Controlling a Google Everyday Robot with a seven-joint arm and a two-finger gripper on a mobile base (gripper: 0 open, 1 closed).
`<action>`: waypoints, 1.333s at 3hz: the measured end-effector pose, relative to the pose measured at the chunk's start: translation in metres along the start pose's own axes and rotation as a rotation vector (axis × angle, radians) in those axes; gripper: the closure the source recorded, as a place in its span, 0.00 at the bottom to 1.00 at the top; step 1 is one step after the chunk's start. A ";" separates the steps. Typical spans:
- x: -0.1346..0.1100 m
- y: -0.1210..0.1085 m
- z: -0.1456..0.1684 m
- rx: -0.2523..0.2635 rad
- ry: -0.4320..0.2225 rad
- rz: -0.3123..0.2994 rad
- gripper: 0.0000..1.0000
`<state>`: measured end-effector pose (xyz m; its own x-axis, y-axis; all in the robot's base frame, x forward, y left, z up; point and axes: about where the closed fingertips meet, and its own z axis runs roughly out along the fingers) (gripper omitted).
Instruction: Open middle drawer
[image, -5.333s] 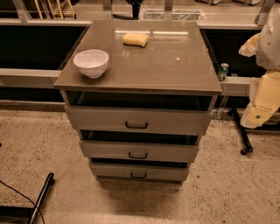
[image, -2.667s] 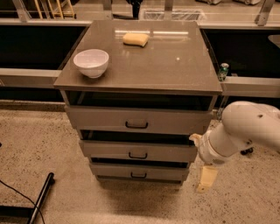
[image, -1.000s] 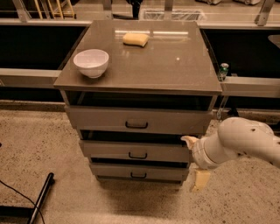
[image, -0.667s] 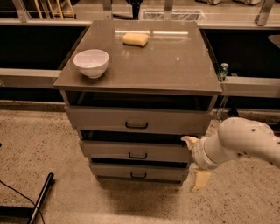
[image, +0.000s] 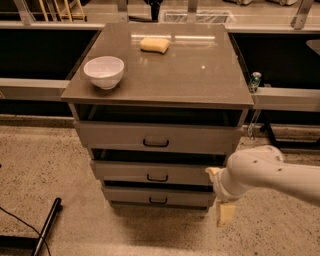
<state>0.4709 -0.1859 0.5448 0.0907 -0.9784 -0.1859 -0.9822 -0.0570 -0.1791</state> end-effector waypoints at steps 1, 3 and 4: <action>-0.003 -0.013 0.012 0.034 0.039 -0.032 0.00; 0.000 -0.018 0.016 0.077 0.007 -0.032 0.00; 0.011 -0.049 0.032 0.182 -0.056 -0.048 0.00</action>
Offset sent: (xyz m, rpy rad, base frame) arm 0.0119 0.0038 -0.0112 -0.0421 -0.0347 0.0149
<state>0.5253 -0.1875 0.5201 0.1508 -0.9625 -0.2256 -0.9309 -0.0614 -0.3601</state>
